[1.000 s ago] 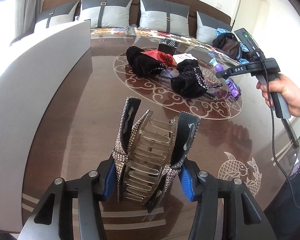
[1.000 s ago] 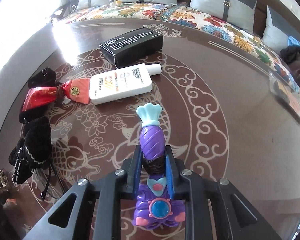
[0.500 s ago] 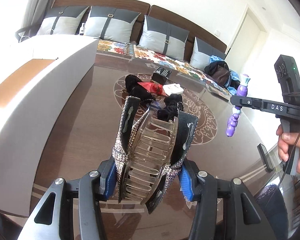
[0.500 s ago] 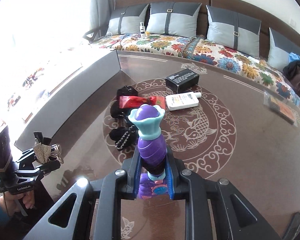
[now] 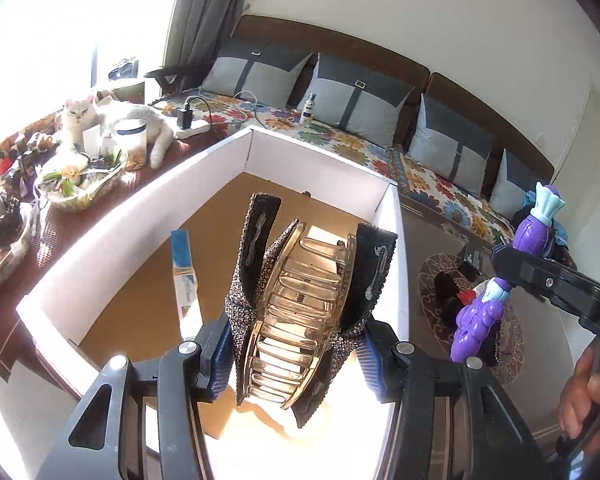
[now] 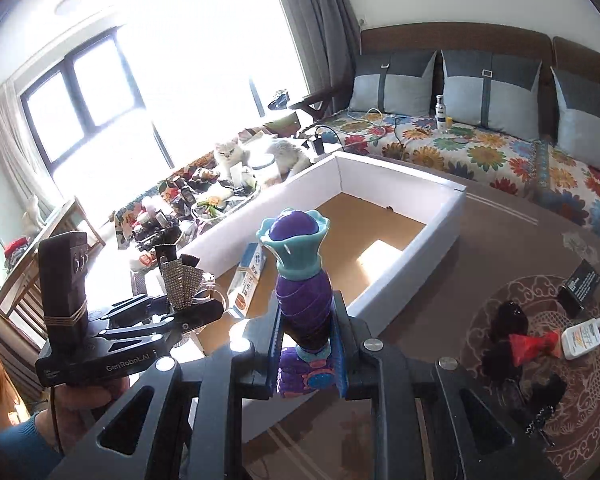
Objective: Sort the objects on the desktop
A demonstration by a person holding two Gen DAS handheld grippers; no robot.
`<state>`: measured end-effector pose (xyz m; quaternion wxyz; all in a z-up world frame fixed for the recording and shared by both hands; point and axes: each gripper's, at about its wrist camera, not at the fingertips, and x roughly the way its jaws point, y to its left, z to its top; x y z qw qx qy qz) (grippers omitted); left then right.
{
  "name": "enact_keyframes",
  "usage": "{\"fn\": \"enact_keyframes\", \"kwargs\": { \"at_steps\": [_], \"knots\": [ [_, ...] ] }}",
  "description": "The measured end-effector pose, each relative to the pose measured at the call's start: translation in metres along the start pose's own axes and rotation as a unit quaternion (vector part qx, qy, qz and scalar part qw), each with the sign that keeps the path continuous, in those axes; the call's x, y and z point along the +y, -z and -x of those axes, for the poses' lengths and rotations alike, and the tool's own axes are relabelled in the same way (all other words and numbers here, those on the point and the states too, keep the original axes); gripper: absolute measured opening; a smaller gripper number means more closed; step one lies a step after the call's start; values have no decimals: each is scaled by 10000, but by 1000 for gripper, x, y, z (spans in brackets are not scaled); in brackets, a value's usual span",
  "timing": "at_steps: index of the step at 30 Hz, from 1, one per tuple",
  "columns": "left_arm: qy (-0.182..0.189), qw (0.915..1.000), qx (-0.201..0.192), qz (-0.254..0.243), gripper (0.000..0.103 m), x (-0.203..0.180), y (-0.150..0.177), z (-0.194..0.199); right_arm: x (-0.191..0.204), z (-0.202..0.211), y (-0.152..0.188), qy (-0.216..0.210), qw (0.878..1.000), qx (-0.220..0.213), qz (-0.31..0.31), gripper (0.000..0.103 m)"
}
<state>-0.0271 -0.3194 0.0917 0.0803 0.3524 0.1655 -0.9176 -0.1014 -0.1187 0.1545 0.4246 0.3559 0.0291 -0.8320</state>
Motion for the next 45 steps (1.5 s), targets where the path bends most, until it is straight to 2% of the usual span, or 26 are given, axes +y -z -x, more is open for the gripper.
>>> {"fn": "enact_keyframes", "kwargs": {
  "at_steps": [2,4,9,10,11,12,14,15,17,19,23,27,28,29,30,33,37,40,45],
  "knots": [
    [-245,9995,204,83,52,25,-7,-13,26,-35,-11,-189,9995,184,150,22],
    [-425,9979,470,124,52,46,-8,-28,46,-74,-14,-180,9981,528,277,22],
    [-1082,9865,1209,217,55,77,6,-67,49,-161,-2,301,9885,1472,159,25],
    [-1151,9840,1334,257,57,81,9,-73,43,-170,-1,408,9870,1551,119,29],
    [-1331,9832,1246,132,60,81,11,-70,38,-174,-2,485,9867,1549,62,41],
    [-1377,9836,1159,63,65,79,11,-67,34,-174,-2,521,9878,1471,-11,58],
    [-1174,9885,950,114,74,73,10,-54,25,-156,-8,558,9923,1087,-182,70],
    [-1093,9904,838,154,76,69,11,-49,21,-141,-9,536,9945,870,-240,72],
    [-976,9928,669,165,76,53,11,-37,15,-109,-9,631,9966,486,-222,84],
    [-778,9954,538,154,76,33,12,-27,7,-75,-2,906,9958,99,-129,90],
    [-24,9994,336,8,76,-25,20,-6,-29,-9,36,1558,9866,-485,-93,101],
    [771,9958,296,-408,79,-106,40,9,-80,44,100,2372,9699,-539,-85,101],
    [924,9936,339,-554,82,-128,48,10,-94,54,118,2559,9656,-449,-106,101],
    [1050,9911,398,-715,93,-149,58,8,-109,62,135,2725,9616,-304,-144,101],
    [1130,9887,445,-881,99,-169,68,4,-123,68,151,2877,9574,-141,-203,101],
    [1014,9815,766,-1430,99,-220,108,-24,-171,92,196,3207,9452,237,-571,101],
    [744,9728,1249,-1801,99,-259,150,-81,-224,114,236,3450,9290,652,-1173,101],
    [491,9719,1303,-1898,99,-276,156,-109,-253,125,253,3539,9192,796,-1530,101],
    [294,9746,1206,-1863,99,-286,143,-139,-275,131,263,3516,9130,704,-1945,101]
  ]
}}
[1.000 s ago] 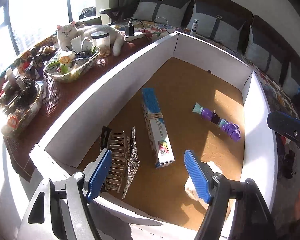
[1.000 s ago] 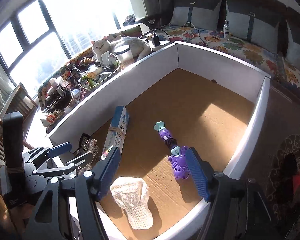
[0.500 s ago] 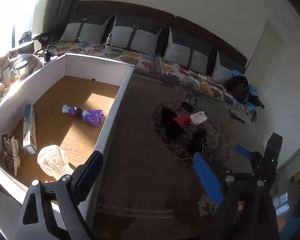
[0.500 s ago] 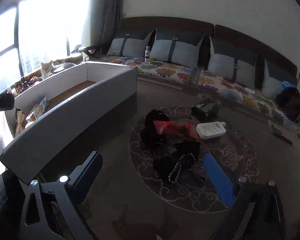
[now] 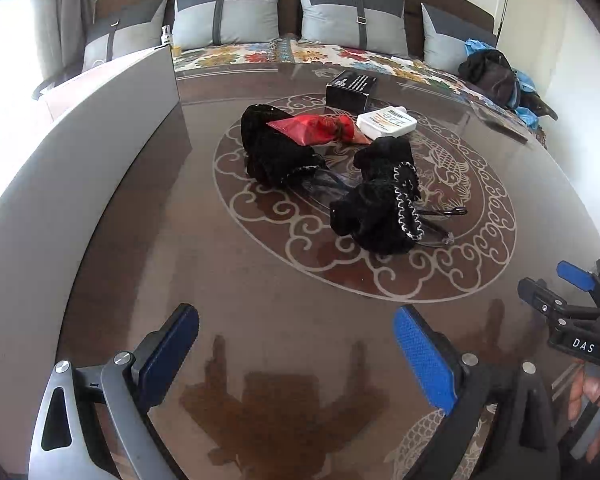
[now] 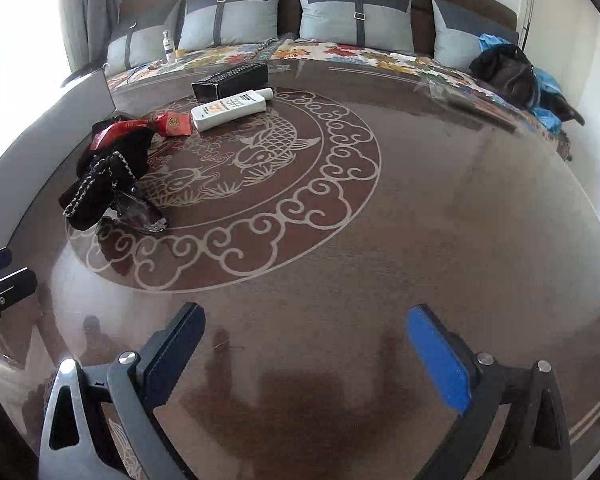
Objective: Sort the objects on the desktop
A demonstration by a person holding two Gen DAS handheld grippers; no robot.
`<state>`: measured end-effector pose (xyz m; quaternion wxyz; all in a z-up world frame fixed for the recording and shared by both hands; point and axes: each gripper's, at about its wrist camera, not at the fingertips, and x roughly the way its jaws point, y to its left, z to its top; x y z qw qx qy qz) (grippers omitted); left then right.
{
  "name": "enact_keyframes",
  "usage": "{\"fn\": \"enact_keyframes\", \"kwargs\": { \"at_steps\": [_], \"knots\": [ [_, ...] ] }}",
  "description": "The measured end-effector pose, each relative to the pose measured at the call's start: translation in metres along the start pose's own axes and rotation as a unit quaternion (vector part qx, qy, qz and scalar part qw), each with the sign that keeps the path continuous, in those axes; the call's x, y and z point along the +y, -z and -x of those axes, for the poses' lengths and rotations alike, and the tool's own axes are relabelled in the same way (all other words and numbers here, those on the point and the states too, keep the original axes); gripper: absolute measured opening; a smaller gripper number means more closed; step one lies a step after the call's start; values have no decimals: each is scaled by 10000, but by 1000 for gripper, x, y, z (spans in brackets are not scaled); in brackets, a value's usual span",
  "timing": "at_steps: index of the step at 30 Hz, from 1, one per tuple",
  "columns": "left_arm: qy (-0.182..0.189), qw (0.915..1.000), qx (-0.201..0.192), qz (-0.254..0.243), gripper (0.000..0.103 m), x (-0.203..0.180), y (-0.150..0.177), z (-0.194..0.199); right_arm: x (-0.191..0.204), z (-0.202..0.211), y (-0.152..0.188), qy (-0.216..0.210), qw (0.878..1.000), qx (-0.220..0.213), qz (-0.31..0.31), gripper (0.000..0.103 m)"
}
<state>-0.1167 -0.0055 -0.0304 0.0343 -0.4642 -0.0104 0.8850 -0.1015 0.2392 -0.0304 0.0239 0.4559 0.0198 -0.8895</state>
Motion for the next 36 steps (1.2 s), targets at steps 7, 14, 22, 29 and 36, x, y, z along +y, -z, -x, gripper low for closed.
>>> {"fn": "enact_keyframes", "kwargs": {
  "at_steps": [7,14,22,29,36],
  "knots": [
    [-66,9998,-25,-167,99,-1,-17,-19,5,-10,6,94,9999,6,-50,103],
    [-125,9993,-69,-339,101,-9,0,-32,5,-11,6,64,10000,27,-70,103],
    [-117,9995,-56,-297,103,-5,-7,-33,5,-11,5,70,9999,27,-71,103],
    [-116,9995,-58,-294,103,-6,-6,-33,5,-11,5,69,9999,27,-70,103],
    [-117,9995,-57,-293,103,-6,-6,-33,5,-11,5,67,9999,27,-70,103]
  ]
}}
